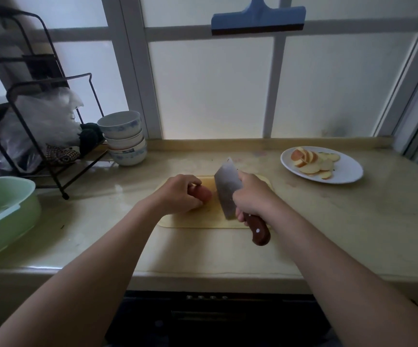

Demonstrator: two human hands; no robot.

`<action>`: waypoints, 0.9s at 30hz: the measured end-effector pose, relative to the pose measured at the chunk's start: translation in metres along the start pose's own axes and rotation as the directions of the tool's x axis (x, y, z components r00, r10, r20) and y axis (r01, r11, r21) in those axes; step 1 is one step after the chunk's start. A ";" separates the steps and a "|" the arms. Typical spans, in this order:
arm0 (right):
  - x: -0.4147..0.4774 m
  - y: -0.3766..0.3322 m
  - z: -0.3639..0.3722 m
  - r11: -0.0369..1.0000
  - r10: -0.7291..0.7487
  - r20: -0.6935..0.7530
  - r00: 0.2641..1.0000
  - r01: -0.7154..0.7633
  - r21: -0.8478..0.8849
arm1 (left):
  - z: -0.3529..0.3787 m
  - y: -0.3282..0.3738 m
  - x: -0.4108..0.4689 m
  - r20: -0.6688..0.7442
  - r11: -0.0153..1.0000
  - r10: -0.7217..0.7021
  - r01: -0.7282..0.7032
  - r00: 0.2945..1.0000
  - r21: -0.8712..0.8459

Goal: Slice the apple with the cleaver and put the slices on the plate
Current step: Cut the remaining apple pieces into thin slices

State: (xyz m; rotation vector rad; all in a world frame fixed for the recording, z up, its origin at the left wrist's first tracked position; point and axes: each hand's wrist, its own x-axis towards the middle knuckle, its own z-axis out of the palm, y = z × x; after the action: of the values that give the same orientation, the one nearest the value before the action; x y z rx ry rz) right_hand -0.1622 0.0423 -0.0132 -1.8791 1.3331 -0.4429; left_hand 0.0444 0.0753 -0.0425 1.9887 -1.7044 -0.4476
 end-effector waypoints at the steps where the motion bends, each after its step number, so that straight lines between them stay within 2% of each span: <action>1: 0.000 0.001 -0.005 0.999 0.009 -0.013 1.000 -0.009 -0.046 | 0.000 -0.001 -0.001 0.000 1.000 -0.001 0.001 1.000 -0.006; 5: -0.003 0.005 -0.026 0.981 0.077 -0.060 0.995 -0.086 -0.171 | 0.001 -0.003 -0.001 0.002 0.999 -0.009 0.009 1.000 -0.033; 10: -0.003 0.010 -0.034 0.989 0.067 -0.096 0.993 -0.079 -0.127 | 0.005 0.002 0.001 0.004 0.999 -0.019 0.019 1.000 -0.026; 13: -0.004 0.010 -0.032 0.998 0.040 -0.104 0.994 -0.045 -0.048 | 0.008 0.006 0.003 0.000 1.000 0.018 -0.018 1.000 -0.025; 19: -0.006 0.017 -0.012 0.965 0.038 -0.059 0.998 -0.022 0.261 | 0.015 0.015 0.001 -0.010 0.995 0.064 -0.063 0.998 0.081; 23: -0.005 0.030 0.004 0.920 0.066 -0.039 0.997 -0.046 0.390 | 0.007 0.025 0.002 0.034 0.986 0.015 -0.020 0.999 0.165; 27: -0.001 0.038 0.010 0.867 0.071 -0.047 0.996 -0.038 0.497 | -0.005 0.046 0.010 0.084 0.956 -0.093 0.065 0.992 0.285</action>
State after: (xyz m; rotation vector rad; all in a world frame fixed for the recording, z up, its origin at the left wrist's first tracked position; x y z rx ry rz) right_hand -0.1804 0.0415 -0.0481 -1.4042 1.1695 -0.7448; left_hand 0.0108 0.0609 -0.0123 2.2771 -1.8387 -0.3478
